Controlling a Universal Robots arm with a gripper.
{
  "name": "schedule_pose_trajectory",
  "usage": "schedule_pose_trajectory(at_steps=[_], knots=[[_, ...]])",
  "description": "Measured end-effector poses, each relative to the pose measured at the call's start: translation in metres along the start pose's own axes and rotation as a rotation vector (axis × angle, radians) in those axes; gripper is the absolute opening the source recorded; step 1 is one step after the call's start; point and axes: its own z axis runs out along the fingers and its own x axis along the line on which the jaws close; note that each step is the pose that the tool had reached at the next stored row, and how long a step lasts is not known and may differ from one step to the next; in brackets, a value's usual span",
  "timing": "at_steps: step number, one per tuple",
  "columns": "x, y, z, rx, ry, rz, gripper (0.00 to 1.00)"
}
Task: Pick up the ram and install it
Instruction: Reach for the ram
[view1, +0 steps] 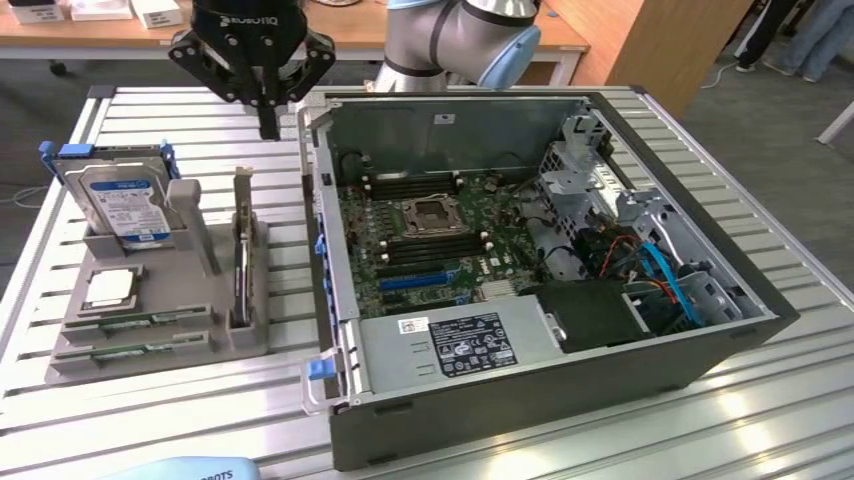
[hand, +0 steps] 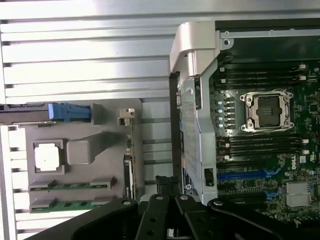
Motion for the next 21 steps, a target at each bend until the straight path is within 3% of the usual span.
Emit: schedule_pose_trajectory(at_steps=[21], knots=[[0.054, -0.0041, -0.0012, 0.0000, 0.0000, 0.000, 0.10]])
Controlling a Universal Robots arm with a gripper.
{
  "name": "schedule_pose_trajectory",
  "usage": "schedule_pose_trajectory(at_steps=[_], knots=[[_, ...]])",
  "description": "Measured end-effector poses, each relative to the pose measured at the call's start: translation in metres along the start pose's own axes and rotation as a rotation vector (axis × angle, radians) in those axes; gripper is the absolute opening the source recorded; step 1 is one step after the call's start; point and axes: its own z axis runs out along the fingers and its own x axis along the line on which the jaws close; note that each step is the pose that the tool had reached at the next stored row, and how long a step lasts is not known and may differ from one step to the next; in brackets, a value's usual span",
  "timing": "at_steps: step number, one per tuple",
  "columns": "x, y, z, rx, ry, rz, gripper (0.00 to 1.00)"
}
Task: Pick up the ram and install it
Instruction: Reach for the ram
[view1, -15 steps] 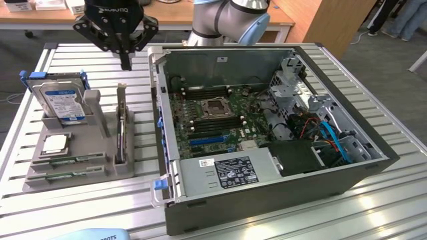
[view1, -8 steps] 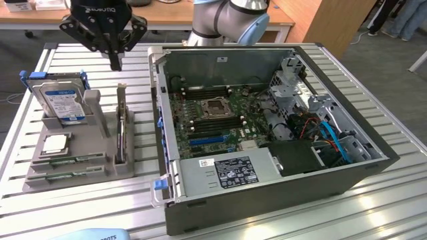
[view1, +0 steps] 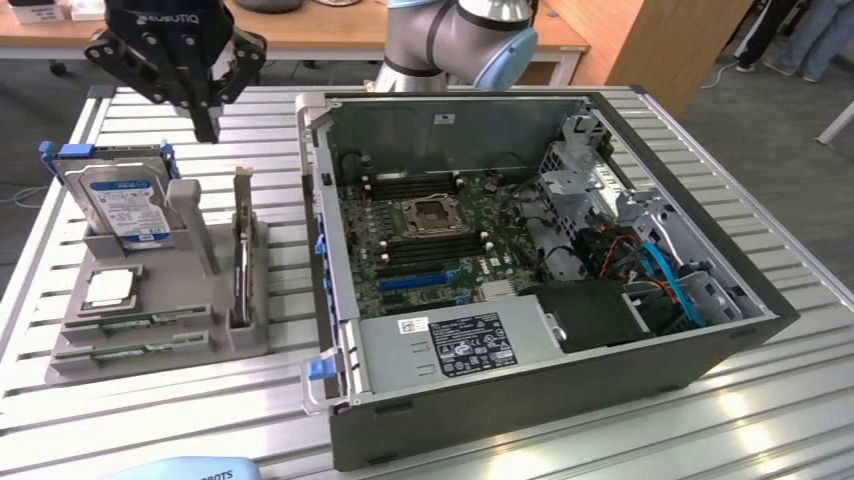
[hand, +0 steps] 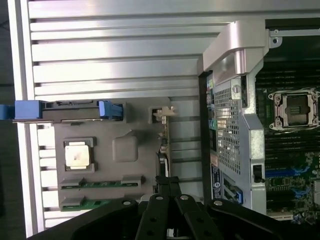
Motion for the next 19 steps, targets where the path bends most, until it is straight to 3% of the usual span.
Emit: schedule_pose_trajectory(at_steps=[19], knots=[[0.044, -0.0032, -0.0010, 0.0001, 0.0000, 0.000, 0.10]])
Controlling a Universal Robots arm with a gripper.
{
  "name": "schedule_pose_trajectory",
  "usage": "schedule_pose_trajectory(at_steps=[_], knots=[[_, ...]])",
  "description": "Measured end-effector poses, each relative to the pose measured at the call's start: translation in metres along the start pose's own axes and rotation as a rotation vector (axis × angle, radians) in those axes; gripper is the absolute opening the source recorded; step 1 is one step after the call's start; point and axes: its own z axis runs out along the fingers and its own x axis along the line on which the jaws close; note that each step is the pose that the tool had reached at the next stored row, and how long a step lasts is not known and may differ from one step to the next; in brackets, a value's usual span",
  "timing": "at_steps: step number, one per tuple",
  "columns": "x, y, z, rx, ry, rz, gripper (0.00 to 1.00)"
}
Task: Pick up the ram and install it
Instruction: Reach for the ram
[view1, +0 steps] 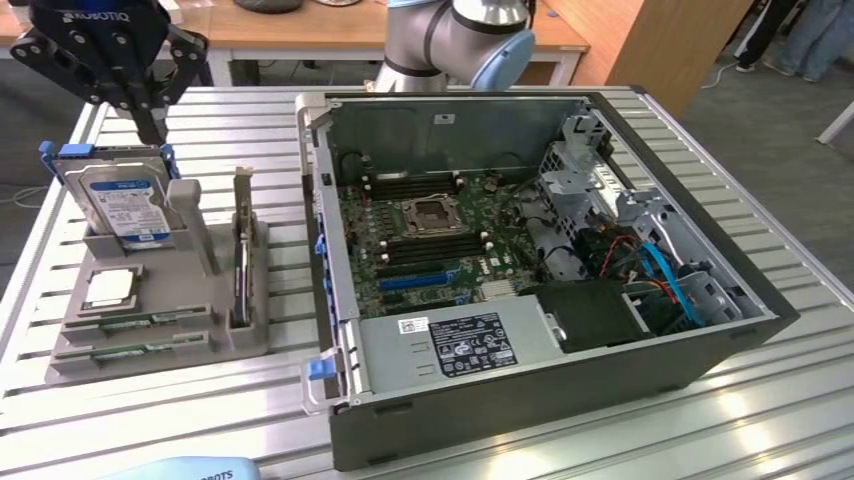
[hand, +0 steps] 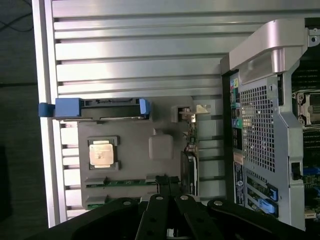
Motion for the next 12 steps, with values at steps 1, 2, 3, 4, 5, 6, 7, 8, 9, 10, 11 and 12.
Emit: schedule_pose_trajectory(at_steps=[1, 2, 3, 4, 5, 6, 7, 8, 9, 10, 11, 12], knots=[[0.0022, -0.0002, -0.0001, 0.0000, 0.0000, 0.000, 0.10], [0.0042, -0.0003, -0.0001, 0.0000, 0.0000, 0.000, 0.10], [0.0063, -0.0005, -0.0001, 0.0000, 0.0000, 0.000, 0.10], [0.0081, -0.0006, -0.0002, 0.0000, 0.0001, 0.000, 0.10], [0.0096, -0.0007, -0.0001, -0.0001, -0.0001, 0.000, 0.10], [0.0101, -0.0008, -0.0002, -0.0001, -0.0001, 0.000, 0.10], [0.0101, -0.0008, -0.0001, -0.0001, -0.0001, 0.000, 0.10], [0.0101, -0.0008, -0.0001, -0.0001, -0.0001, 0.000, 0.10], [0.0101, -0.0008, -0.0002, -0.0001, 0.0000, 0.000, 0.10], [0.0101, -0.0008, -0.0002, -0.0001, 0.0000, 0.000, 0.10], [0.0102, -0.0008, -0.0002, -0.0001, 0.0000, 0.000, 0.10], [0.0102, -0.0008, -0.0002, 0.0000, 0.0000, 0.000, 0.10]])
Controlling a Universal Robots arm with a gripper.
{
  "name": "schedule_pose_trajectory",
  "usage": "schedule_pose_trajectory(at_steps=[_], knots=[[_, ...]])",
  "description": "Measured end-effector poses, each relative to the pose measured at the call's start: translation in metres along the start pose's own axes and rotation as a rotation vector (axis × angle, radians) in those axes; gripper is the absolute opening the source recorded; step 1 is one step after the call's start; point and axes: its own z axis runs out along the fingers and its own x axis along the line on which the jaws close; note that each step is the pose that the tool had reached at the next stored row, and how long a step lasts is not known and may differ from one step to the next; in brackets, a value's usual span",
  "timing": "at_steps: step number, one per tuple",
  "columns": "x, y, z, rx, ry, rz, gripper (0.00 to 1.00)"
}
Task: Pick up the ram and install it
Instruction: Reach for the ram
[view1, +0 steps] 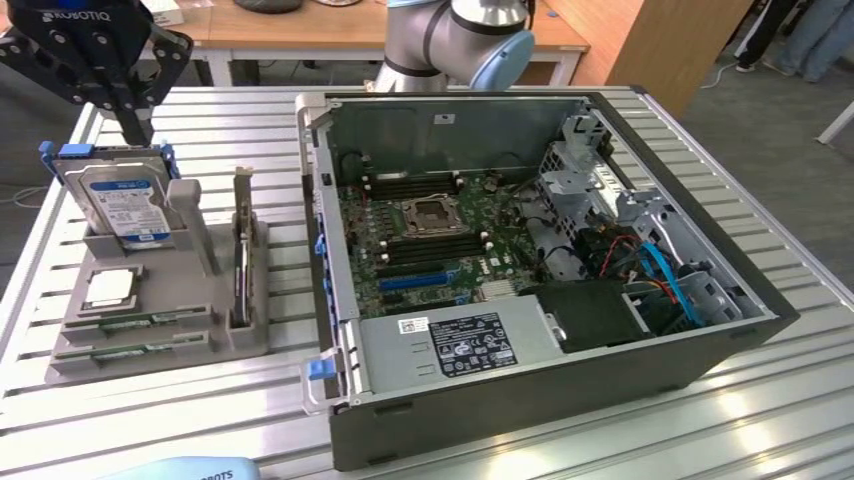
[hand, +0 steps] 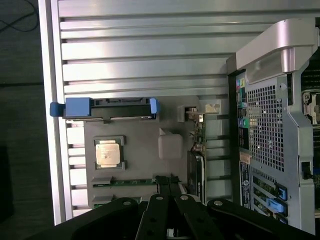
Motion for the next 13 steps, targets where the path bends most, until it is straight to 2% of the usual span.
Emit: schedule_pose_trajectory(at_steps=[5, 13], knots=[[0.000, -0.0026, -0.0001, 0.0000, 0.0000, 0.000, 0.10], [-0.002, -0.0225, -0.0009, 0.0000, 0.0000, 0.000, 0.10]])
